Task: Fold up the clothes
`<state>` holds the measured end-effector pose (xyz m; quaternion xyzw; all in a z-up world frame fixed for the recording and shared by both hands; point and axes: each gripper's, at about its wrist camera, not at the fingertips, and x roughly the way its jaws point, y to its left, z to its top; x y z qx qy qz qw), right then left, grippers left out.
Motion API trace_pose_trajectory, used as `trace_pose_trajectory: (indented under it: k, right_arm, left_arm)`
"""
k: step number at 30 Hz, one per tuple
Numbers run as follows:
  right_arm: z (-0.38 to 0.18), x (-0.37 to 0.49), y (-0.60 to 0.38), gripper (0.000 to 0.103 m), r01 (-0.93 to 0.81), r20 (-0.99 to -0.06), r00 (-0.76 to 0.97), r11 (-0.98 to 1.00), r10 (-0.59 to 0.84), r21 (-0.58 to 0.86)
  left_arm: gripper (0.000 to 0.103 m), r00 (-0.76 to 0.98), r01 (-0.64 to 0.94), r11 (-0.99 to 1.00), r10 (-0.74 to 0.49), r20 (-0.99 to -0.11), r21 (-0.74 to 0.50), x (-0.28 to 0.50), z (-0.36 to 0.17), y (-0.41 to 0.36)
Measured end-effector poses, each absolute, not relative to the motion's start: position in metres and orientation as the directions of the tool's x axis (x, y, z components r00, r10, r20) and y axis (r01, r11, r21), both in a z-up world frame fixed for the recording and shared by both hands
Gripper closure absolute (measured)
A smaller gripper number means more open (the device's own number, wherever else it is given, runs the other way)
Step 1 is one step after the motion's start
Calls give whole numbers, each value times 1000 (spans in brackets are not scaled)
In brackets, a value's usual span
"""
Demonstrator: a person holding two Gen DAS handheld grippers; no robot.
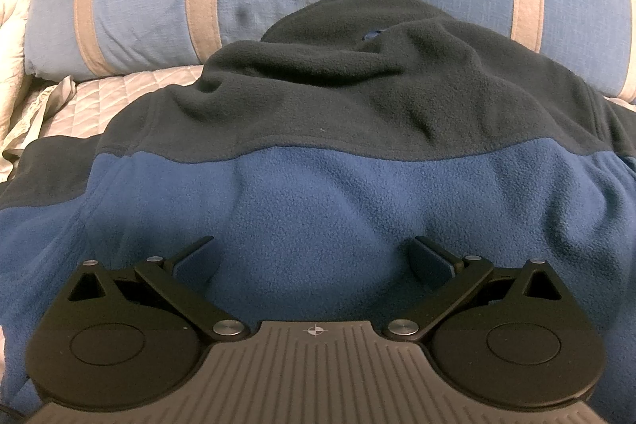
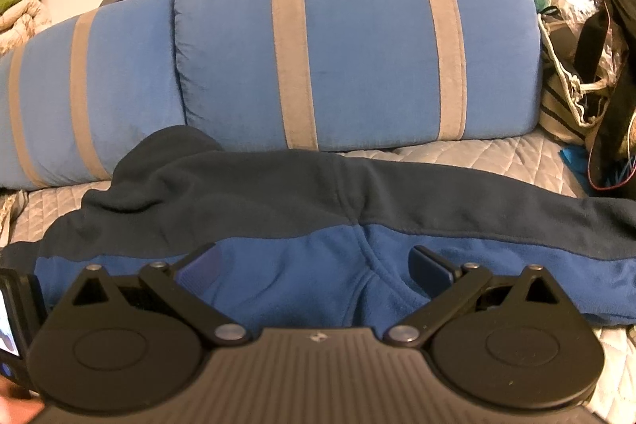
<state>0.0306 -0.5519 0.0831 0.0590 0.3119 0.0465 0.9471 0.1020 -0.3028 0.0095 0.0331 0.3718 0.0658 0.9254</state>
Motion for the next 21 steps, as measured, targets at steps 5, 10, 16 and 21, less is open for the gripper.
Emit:
trace_pose_trajectory:
  k: [5, 10, 16, 21]
  right_arm:
    - [82, 31, -552, 0, -42, -591, 799, 991, 111, 130]
    - [82, 29, -557, 0, -27, -584, 805, 990, 105, 141]
    - [90, 24, -554, 0, -67, -540, 831, 989, 131, 135]
    - [103, 17, -550, 0, -137, -510, 843, 985, 169, 100]
  left_arm:
    - [0, 681, -90, 992, 127, -721, 89, 105, 16, -299]
    - [0, 616, -50, 999, 42, -787, 14, 96, 44, -289]
    - [0, 747, 34, 997, 24, -664, 74, 74, 100, -283]
    - [0, 825, 107, 992, -51, -563, 67, 60, 137, -266]
